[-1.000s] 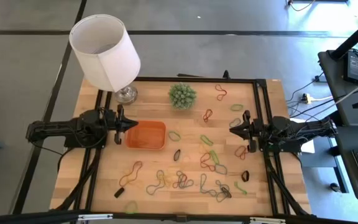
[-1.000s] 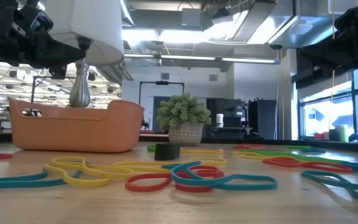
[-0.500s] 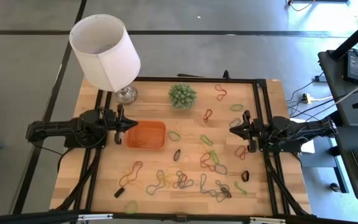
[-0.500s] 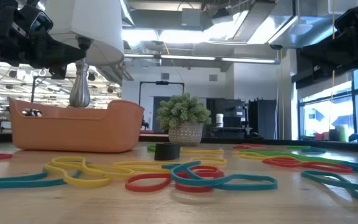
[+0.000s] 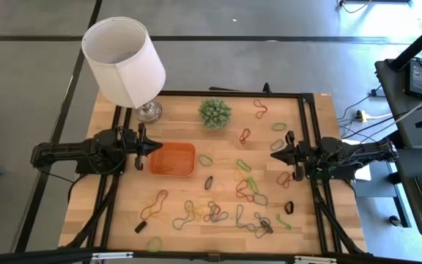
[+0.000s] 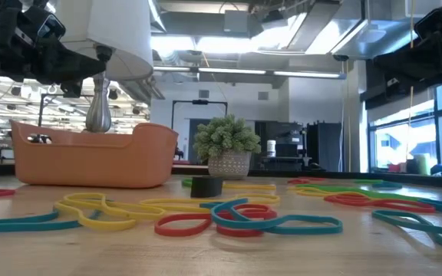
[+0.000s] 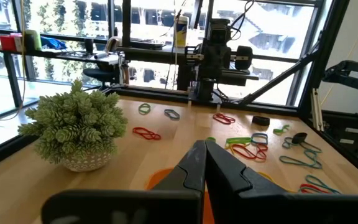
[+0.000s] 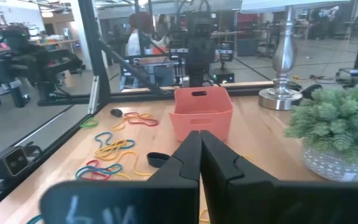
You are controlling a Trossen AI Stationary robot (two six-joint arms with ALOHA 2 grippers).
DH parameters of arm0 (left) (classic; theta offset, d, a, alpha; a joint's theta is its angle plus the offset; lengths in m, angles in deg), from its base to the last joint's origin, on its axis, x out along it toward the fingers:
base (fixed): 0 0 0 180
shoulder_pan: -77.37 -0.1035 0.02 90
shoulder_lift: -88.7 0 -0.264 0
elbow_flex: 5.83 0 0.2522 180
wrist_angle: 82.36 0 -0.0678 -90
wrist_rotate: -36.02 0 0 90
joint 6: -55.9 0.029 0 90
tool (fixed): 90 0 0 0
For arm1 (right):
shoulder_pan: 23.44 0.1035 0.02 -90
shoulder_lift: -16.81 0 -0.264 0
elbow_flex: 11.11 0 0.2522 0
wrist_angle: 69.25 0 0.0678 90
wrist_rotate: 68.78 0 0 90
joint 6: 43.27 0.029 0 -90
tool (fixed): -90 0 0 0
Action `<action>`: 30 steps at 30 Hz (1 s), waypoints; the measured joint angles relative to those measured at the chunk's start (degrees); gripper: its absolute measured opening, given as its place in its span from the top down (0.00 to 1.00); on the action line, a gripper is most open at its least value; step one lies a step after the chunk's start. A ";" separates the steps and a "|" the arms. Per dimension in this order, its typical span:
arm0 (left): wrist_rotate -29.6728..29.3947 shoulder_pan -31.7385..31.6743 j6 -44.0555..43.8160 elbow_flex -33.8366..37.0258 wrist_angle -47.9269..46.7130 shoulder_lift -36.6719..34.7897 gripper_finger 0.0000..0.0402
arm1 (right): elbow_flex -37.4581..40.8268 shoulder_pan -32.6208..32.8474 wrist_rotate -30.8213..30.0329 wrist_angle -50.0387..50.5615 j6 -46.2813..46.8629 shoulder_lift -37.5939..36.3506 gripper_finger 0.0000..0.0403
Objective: Pick and place rubber bands into bin
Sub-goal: Put the green rubber band into the orange bin
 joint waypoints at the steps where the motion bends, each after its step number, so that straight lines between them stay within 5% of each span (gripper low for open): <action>1: 0.00 0.02 -0.01 0.01 0.01 -0.01 0.99 | 0.00 0.00 0.01 0.00 -0.09 0.00 0.99; 11: 0.00 0.01 -0.02 0.00 0.02 -0.01 0.99 | -0.15 0.00 -1.81 -5.97 -5.64 0.17 1.00; 16: 0.01 0.00 -0.02 0.00 0.00 0.00 0.99 | -3.69 -0.02 -8.21 -5.88 -6.45 2.95 1.00; 23: 0.02 0.00 -0.02 0.00 0.02 0.00 0.99 | -14.66 -0.12 -18.99 -2.00 -10.60 14.67 1.00; 30: 0.00 0.00 -0.02 0.00 0.02 0.00 0.99 | -27.15 -3.50 -22.13 8.71 -10.15 29.46 1.00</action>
